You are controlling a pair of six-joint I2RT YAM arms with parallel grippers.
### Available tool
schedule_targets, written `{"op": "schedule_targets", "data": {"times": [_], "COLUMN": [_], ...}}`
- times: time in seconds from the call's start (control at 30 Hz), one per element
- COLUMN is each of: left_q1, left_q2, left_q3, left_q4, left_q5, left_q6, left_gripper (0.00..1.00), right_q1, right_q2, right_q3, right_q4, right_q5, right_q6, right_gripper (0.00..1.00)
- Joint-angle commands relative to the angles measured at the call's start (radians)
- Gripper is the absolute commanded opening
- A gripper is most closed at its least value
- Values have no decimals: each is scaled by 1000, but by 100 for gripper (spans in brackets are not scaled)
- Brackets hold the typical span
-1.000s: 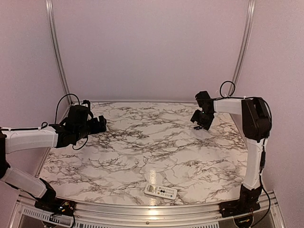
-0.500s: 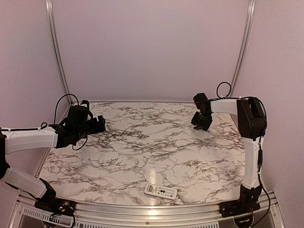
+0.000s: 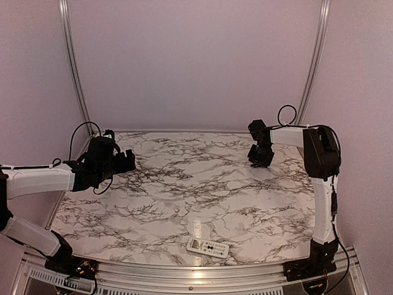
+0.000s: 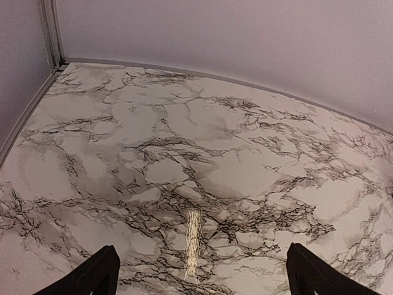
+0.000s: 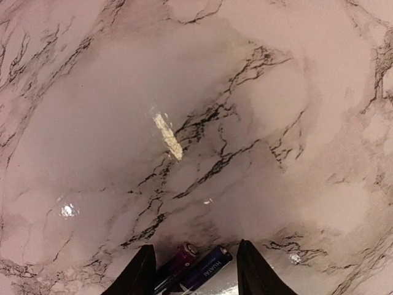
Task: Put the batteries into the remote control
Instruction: Move the right arm with the battery to the center of the board.
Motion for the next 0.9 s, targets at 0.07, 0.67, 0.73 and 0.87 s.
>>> {"op": "schedule_targets", "data": {"times": [0.07, 0.67, 0.73, 0.87], "left_q1": [-3, -3, -3, -2], "left_q2": [8, -8, -13, -18], "left_q3": [25, 20, 20, 19], "left_q4": [-26, -41, -44, -48], "left_q5": [-25, -41, -47, -54], "left_q6": [-7, -7, -3, 1], "left_gripper": [99, 99, 99, 99], "right_q1": [8, 41, 35, 30], "right_q2": [62, 76, 80, 88], "right_q3": [6, -13, -16, -11], "right_q4": [-57, -30, -28, -28], "right_q5": [-56, -108, -112, -115], "right_q6": [-38, -85, -84, -95], "right_gripper": [41, 36, 34, 31]}}
